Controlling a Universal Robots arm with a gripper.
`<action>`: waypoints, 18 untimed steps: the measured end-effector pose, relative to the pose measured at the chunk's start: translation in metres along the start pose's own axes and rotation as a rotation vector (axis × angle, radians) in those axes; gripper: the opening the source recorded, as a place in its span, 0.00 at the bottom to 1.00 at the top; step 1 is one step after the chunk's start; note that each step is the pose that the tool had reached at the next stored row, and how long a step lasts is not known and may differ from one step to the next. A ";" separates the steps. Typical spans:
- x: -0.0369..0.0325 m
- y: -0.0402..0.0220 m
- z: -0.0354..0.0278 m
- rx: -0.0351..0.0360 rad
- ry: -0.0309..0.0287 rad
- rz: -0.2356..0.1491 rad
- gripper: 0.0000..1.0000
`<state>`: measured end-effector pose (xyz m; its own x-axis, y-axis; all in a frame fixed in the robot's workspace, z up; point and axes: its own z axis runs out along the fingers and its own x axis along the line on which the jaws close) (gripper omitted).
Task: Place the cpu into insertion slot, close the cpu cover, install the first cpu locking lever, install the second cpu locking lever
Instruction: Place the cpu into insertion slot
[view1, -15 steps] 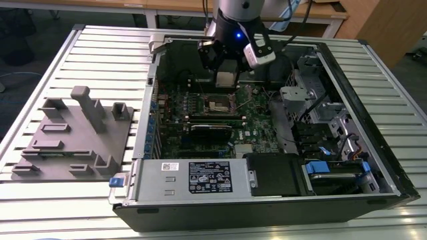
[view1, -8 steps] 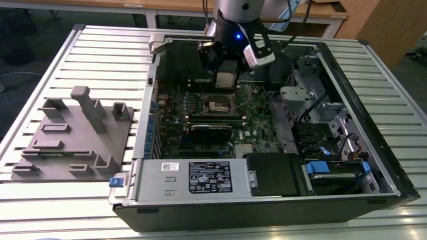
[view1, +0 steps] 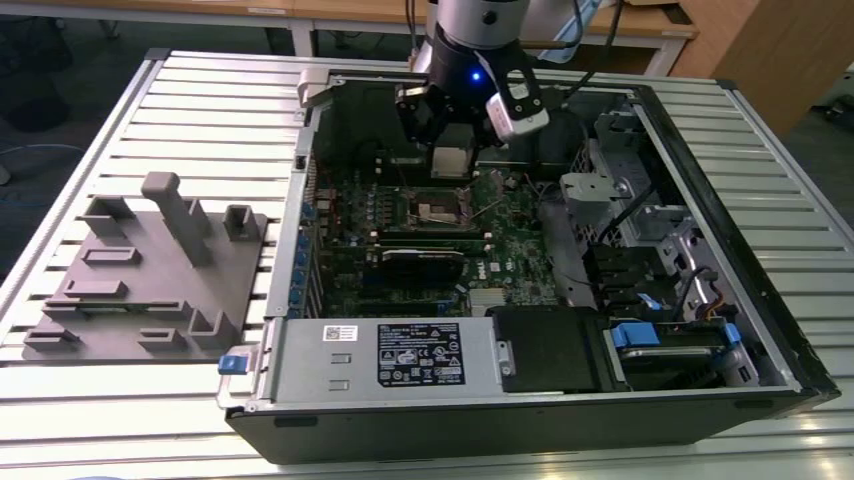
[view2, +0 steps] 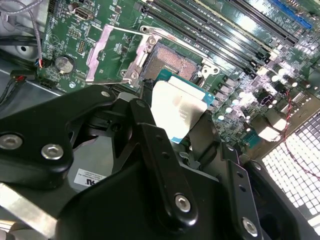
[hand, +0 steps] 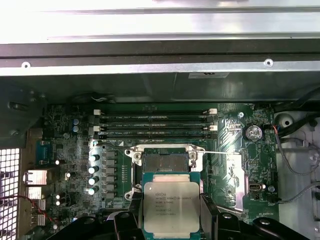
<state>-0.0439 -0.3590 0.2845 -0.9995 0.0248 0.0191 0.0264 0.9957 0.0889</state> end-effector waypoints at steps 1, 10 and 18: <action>0.0000 0.0000 0.0003 0.0001 0.0001 0.000 0.54; -0.0001 -0.0003 0.0032 0.0000 0.0000 0.000 0.54; -0.0001 -0.0004 0.0043 -0.0002 -0.0001 0.000 0.54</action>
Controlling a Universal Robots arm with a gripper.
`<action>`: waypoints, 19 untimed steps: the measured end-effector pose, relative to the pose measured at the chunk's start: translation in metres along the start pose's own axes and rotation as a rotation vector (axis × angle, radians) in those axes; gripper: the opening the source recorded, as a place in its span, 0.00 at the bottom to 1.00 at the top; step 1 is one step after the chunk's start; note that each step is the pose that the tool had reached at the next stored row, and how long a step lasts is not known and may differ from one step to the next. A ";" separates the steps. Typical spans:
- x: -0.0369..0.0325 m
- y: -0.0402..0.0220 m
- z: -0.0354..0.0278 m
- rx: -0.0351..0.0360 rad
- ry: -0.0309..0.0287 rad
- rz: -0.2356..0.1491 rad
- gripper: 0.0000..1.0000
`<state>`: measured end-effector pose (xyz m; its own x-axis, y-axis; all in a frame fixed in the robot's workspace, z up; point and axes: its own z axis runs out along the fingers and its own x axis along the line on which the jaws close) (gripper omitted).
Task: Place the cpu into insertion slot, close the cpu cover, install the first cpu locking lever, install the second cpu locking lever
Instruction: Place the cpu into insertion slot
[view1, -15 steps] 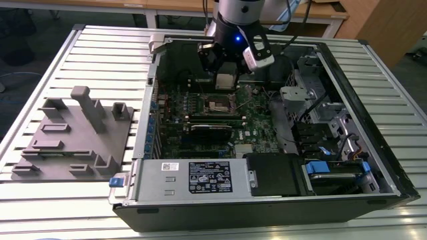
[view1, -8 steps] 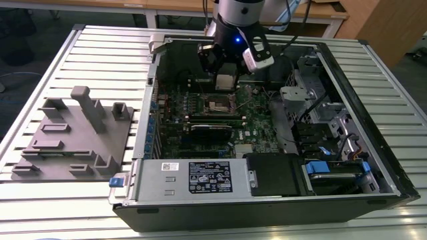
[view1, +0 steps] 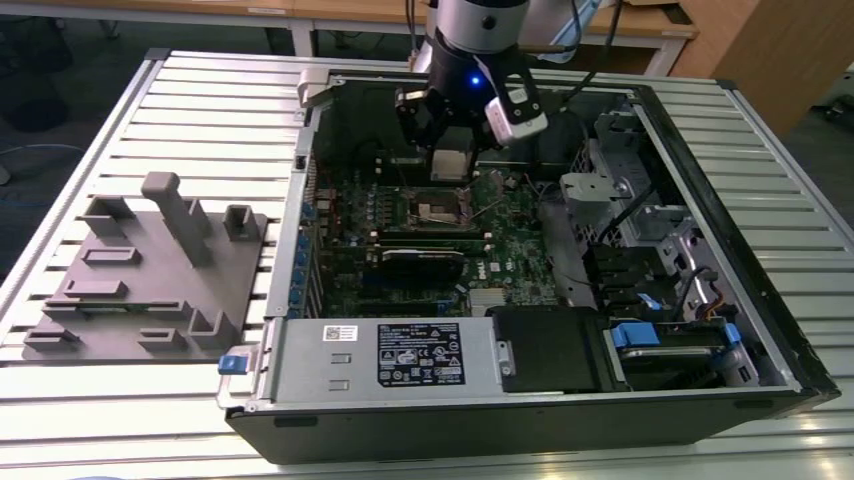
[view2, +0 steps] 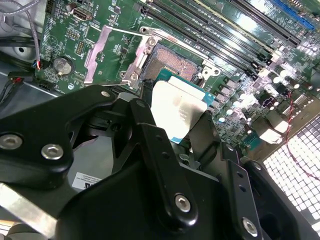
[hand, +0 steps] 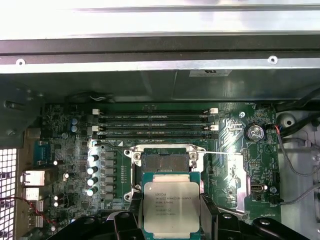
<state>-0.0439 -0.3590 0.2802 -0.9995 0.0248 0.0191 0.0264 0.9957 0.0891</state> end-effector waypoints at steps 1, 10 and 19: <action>0.0000 0.0000 0.0004 -0.0002 -0.0001 0.000 0.54; 0.0000 -0.0002 0.0025 0.0002 0.0001 0.000 0.54; -0.0001 -0.0003 0.0035 0.0003 0.0002 0.000 0.54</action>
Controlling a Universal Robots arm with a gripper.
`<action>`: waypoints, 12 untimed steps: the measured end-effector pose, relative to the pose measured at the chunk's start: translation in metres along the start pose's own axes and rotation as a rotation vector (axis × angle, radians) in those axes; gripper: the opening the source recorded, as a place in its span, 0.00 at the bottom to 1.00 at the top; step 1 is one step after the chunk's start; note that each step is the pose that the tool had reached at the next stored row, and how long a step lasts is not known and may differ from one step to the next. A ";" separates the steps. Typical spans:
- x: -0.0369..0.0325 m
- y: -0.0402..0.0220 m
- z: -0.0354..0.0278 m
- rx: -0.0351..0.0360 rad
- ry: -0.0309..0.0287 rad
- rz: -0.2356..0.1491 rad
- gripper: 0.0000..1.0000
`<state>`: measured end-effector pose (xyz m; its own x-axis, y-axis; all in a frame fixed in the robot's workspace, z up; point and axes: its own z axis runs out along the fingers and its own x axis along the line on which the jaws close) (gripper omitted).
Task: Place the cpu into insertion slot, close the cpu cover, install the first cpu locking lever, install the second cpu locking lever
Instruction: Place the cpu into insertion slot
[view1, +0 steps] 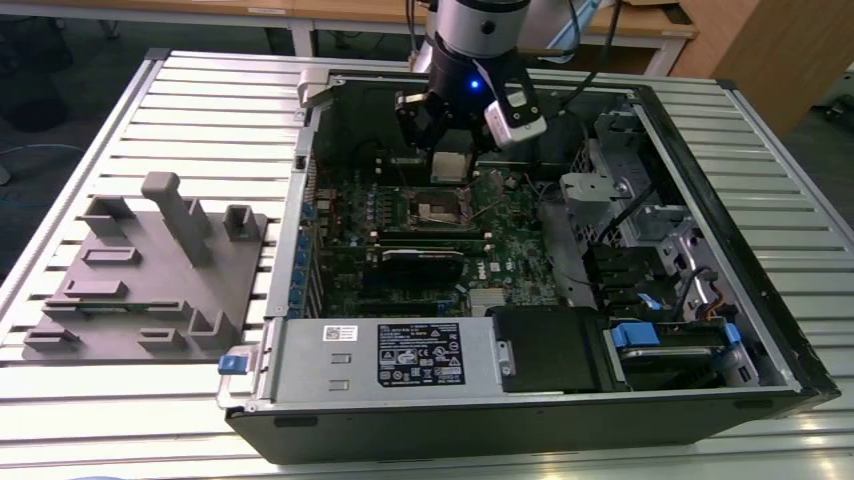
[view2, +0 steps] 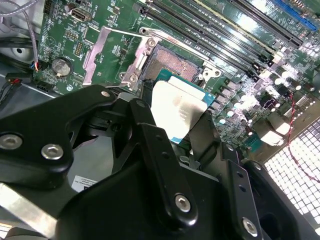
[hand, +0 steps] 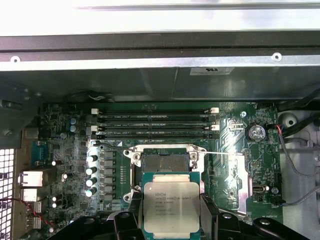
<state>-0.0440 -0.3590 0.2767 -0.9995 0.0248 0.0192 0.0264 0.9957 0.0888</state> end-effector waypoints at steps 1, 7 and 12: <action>0.0000 0.0000 0.0001 -0.0002 -0.0001 0.000 0.54; -0.0001 -0.0001 0.0017 -0.0002 -0.0001 0.000 0.54; -0.0001 -0.0002 0.0027 -0.0002 -0.0001 0.000 0.54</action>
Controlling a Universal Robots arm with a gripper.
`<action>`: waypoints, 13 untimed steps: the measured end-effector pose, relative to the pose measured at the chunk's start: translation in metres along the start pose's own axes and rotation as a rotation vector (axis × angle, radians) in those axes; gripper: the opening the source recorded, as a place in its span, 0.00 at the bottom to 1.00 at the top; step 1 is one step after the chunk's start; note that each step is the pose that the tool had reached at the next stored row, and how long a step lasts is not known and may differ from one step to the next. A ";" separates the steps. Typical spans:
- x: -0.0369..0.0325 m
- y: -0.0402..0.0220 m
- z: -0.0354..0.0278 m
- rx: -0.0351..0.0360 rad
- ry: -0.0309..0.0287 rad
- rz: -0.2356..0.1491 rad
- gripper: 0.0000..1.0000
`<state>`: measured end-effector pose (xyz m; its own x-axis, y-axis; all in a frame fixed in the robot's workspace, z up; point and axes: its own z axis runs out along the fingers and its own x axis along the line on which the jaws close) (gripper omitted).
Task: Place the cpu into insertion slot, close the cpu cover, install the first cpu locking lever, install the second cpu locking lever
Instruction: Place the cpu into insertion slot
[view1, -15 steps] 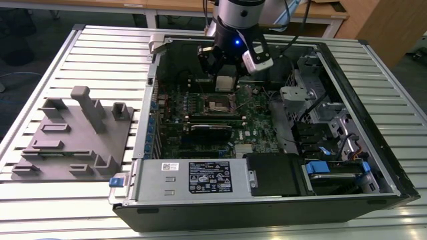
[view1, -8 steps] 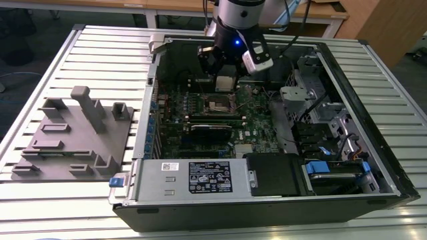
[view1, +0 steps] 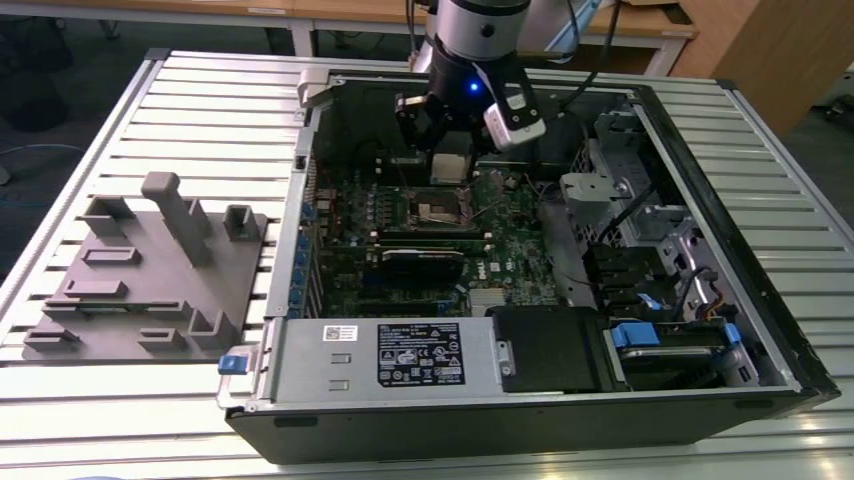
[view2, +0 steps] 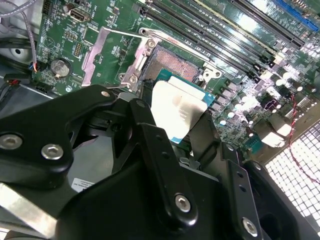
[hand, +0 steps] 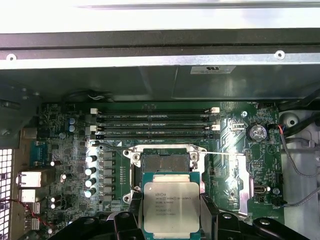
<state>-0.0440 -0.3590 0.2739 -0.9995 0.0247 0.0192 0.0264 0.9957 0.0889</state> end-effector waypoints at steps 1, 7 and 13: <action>0.0000 0.0000 0.0000 0.0000 0.0000 0.000 0.54; 0.0000 -0.0001 0.0011 0.0000 0.0000 0.000 0.54; 0.0000 -0.0001 0.0014 0.0000 0.0000 0.000 0.54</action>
<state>-0.0440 -0.3590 0.2726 -0.9995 0.0248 0.0192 0.0264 0.9957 0.0889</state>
